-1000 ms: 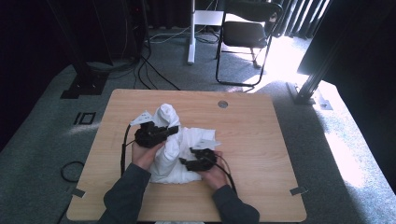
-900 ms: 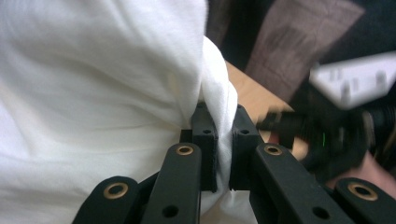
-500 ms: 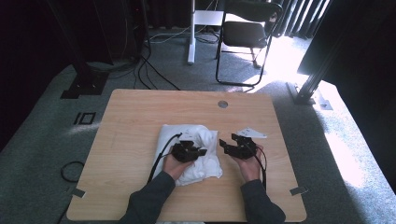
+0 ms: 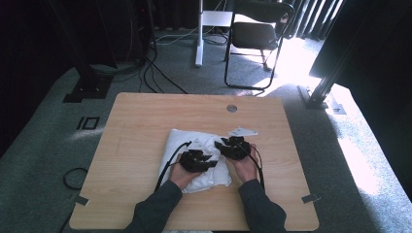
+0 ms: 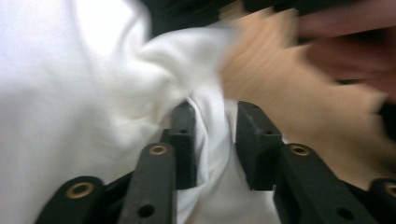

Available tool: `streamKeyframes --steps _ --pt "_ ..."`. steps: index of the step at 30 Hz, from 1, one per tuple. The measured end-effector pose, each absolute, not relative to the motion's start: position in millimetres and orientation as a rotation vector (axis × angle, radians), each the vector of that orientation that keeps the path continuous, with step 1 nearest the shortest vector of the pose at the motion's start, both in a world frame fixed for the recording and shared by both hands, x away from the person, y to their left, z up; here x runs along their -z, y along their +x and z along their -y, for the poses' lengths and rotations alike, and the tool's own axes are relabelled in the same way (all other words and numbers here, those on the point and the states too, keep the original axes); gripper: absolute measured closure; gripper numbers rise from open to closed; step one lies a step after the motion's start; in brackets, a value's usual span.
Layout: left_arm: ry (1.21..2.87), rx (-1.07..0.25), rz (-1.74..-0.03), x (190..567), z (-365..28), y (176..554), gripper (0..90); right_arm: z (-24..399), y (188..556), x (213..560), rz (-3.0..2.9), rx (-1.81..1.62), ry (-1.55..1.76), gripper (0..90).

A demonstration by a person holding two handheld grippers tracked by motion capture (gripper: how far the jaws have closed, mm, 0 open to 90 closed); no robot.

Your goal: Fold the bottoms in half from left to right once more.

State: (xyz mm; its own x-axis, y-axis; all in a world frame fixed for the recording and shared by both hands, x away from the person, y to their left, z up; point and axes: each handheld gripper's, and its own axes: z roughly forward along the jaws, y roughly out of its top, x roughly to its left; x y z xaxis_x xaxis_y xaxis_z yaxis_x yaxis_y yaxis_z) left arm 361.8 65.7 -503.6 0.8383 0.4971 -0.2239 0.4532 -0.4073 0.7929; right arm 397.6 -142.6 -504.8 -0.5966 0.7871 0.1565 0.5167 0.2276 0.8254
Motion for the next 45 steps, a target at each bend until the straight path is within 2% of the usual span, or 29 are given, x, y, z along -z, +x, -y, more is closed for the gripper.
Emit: streamKeyframes --steps 4,8,11,16,19,22,24,26,27,28,29,31,34,37,38,39,41,45 --pt "1.937 -0.081 -0.643 467 -95 355 61.5 146 405 513 -2.215 -1.257 1.254 70.3" --pt "1.848 -0.21 -0.766 451 -135 367 62.9 149 407 517 -2.224 -1.24 1.264 73.8" --pt "1.889 -0.192 -0.853 464 -148 383 65.7 152 405 513 -2.209 -1.224 1.273 73.0" --pt "1.962 -0.143 -0.906 493 -143 393 67.2 151 387 485 -2.111 -1.298 1.175 60.2" --pt "1.958 -0.137 -0.92 498 -140 394 67.3 141 372 469 -2.094 -1.355 1.065 59.3" --pt "1.994 -0.17 -0.92 500 -134 393 67.2 129 370 472 -2.156 -1.286 1.035 56.4" --pt "2.009 -0.19 -0.921 504 -132 391 66.9 121 377 487 -2.222 -1.187 1.076 51.9" --pt "2.013 -0.194 -0.92 505 -131 391 66.9 120 382 495 -2.252 -1.136 1.101 54.6" --pt "2.018 -0.207 -0.935 509 -130 390 67.0 123 387 509 -2.286 -1.062 1.131 75.7" --pt "2.018 -0.207 -0.935 509 -130 390 67.1 123 387 509 -2.286 -1.062 1.131 75.7" --pt "2.012 -0.2 -0.94 513 -128 390 67.2 133 387 514 -2.272 -1.065 1.149 82.3" --pt "2.018 -0.207 -0.939 514 -125 389 67.1 137 385 513 -2.261 -1.069 1.156 82.2" --pt "2.046 -0.262 -0.942 514 -119 387 66.4 153 376 506 -2.161 -1.021 1.198 76.9" --pt "2.028 -0.292 -0.966 515 -116 389 65.5 164 366 494 -2.125 -1.167 1.194 65.6" --pt "2.028 -0.292 -0.966 515 -116 389 65.4 164 366 494 -2.125 -1.167 1.194 65.6" --pt "2.014 -0.305 -0.985 516 -114 392 65.4 161 361 488 -2.14 -1.315 1.125 57.9" --pt "2.001 -0.319 -1.004 516 -110 395 65.0 154 361 485 -2.165 -1.351 1.119 50.5" --pt "1.976 -0.316 -1.031 516 -106 400 63.4 142 364 500 -2.298 -1.29 1.126 48.7"
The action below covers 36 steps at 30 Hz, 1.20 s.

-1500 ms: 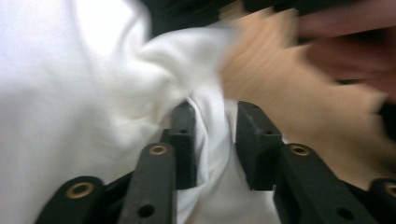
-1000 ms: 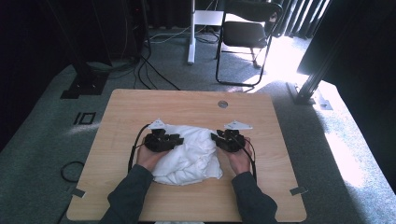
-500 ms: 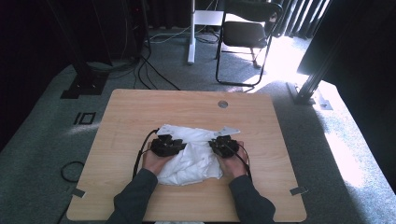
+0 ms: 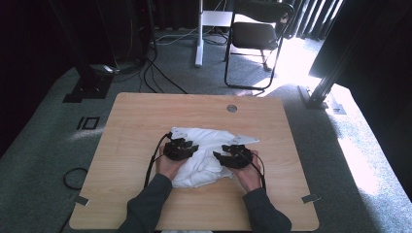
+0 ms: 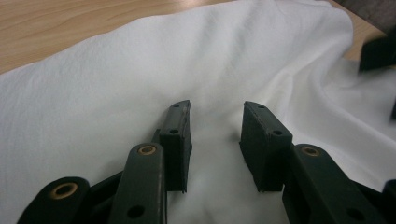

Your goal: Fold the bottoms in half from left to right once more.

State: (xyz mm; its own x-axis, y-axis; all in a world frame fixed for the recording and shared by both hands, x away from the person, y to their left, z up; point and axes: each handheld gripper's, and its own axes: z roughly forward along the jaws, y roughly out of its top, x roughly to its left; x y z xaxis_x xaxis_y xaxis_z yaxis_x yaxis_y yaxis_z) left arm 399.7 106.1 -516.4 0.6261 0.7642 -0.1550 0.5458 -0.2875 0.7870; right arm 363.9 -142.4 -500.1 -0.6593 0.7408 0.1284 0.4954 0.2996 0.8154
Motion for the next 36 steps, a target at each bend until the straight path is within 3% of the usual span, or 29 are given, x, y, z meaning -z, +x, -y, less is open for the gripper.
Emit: streamKeyframes --steps 1,3,4,9,13,16,18,24,25,29,36 --pt "1.976 -0.316 -1.031 516 -106 400 63.3 142 364 500 -2.298 -1.29 1.126 48.7" --pt "1.981 -0.312 -1.025 516 -106 400 62.6 143 359 517 -2.368 -1.202 1.164 73.3" --pt "1.983 -0.31 -1.022 516 -107 400 62.3 145 356 521 -2.369 -1.187 1.167 80.3" --pt "1.981 -0.297 -1.014 516 -107 401 60.4 164 342 517 -2.349 -1.202 1.166 86.0" --pt "1.979 -0.299 -1.014 515 -107 401 58.2 179 333 508 -2.265 -1.046 1.185 77.9" --pt "1.986 -0.296 -1.009 515 -106 403 57.1 190 328 498 -2.218 -1.216 1.183 58.5" --pt "1.987 -0.303 -1.009 515 -104 405 56.7 187 326 491 -2.215 -1.325 1.138 50.4" --pt "1.984 -0.298 -1.013 515 -103 408 55.6 160 339 500 -2.293 -1.295 1.11 44.5" --pt "1.982 -0.295 -1.013 515 -103 409 55.5 157 341 505 -2.319 -1.265 1.116 49.1" --pt "1.988 -0.301 -1.005 516 -104 409 54.6 158 338 520 -2.383 -1.182 1.13 84.2" --pt "1.987 -0.307 -1.006 516 -103 410 54.0 181 327 528 -2.373 -1.085 1.183 89.6"
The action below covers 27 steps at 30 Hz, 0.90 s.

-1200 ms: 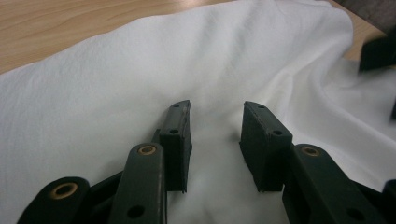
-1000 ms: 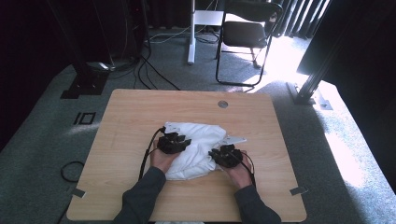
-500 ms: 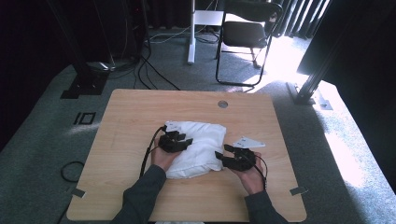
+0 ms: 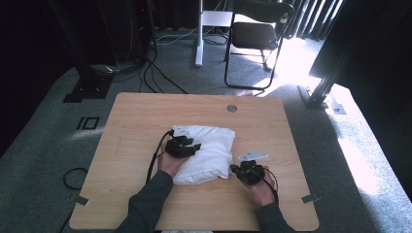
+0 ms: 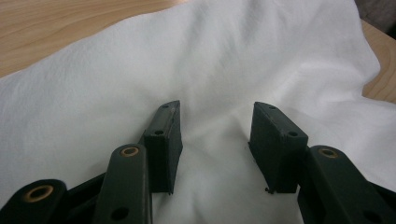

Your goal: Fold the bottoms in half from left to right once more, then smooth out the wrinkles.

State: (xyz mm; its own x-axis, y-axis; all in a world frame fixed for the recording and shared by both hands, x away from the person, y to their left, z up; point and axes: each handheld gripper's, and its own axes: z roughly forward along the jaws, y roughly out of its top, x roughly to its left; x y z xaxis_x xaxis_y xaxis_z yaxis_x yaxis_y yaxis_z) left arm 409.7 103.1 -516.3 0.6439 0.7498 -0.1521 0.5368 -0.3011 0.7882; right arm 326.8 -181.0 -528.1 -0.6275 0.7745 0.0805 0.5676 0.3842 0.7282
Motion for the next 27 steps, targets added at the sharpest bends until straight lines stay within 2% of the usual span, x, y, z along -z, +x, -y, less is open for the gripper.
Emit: streamKeyframes --steps 2,5,7,11,18,22,27 --pt "1.987 -0.307 -1.006 516 -103 410 54.0 186 326 529 -2.367 -1.105 1.202 86.6" --pt "1.991 -0.313 -1.004 517 -102 409 53.9 191 325 525 -2.323 -1.133 1.215 72.6" --pt "1.99 -0.312 -1.003 517 -102 409 53.6 193 326 518 -2.268 -1.175 1.22 59.9" --pt "1.989 -0.31 -0.999 517 -102 409 52.8 183 334 497 -2.197 -1.29 1.156 47.4" --pt "2.004 -0.341 -0.968 516 -101 420 51.1 134 365 487 -2.257 -1.274 0.979 41.4" --pt "1.995 -0.353 -0.932 516 -102 433 48.7 116 381 507 -2.334 -1.149 0.977 38.2" --pt "1.997 -0.376 -0.889 514 -102 437 46.7 125 390 532 -2.358 -1.198 1.097 34.7"
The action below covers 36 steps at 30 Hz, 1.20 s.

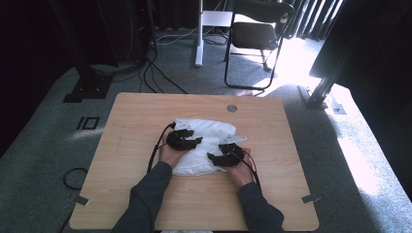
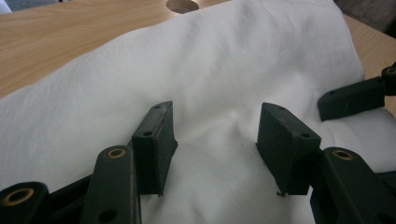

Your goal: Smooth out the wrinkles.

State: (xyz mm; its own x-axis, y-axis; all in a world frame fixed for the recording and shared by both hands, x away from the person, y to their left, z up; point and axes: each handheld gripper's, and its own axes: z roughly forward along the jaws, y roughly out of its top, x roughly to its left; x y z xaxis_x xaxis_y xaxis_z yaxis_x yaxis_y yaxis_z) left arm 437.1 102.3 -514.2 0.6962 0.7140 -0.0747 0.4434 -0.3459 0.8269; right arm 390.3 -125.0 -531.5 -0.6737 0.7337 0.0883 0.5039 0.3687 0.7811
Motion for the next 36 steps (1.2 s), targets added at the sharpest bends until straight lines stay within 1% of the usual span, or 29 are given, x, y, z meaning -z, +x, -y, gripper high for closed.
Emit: streamKeyframes --steps 4,8,9,10,11,12,13,14,15,17,20,21,25,27,29,32,36 --pt "1.95 -0.415 -0.876 505 -109 426 44.8 131 385 536 -2.352 -1.216 1.108 32.8" --pt "1.93 -0.441 -0.842 493 -123 391 45.1 142 375 536 -2.346 -1.223 1.104 31.9" --pt "1.929 -0.437 -0.851 493 -126 380 45.6 144 373 537 -2.349 -1.216 1.099 31.9" --pt "1.929 -0.437 -0.851 493 -126 380 46.1 144 373 537 -2.349 -1.216 1.099 31.9" --pt "1.943 -0.429 -0.842 500 -133 355 47.2 146 370 542 -2.364 -1.175 1.092 31.9" --pt "1.943 -0.429 -0.842 500 -133 355 47.2 146 370 542 -2.364 -1.175 1.092 31.9" --pt "1.963 -0.436 -0.844 512 -137 339 48.3 146 371 547 -2.368 -1.143 1.104 31.9" --pt "1.963 -0.436 -0.844 512 -137 339 48.4 145 372 548 -2.37 -1.14 1.112 31.9" --pt "2.039 -0.442 -0.842 527 -135 336 48.6 144 373 550 -2.366 -1.142 1.121 32.0" --pt "2.057 -0.422 -0.84 535 -133 340 49.3 140 376 552 -2.367 -1.124 1.123 32.0" --pt "2.047 -0.416 -0.845 540 -130 348 48.7 136 381 552 -2.352 -1.093 1.129 32.1" --pt "2.025 -0.424 -0.872 541 -128 358 48.7 135 383 552 -2.34 -1.088 1.145 32.1" --pt "1.992 -0.409 -0.908 539 -125 378 46.9 134 405 552 -2.284 -1.078 1.208 32.0" --pt "1.959 -0.406 -0.932 535 -128 382 46.0 136 412 551 -2.274 -1.097 1.221 29.6" --pt "1.918 -0.418 -0.949 529 -134 378 43.3 143 412 547 -2.24 -1.142 1.262 26.9" --pt "1.899 -0.44 -0.954 519 -150 365 39.7 157 400 536 -2.187 -1.171 1.255 24.6" --pt "1.868 -0.478 -0.98 513 -178 339 39.7 184 377 526 -2.145 -1.179 1.239 24.4"
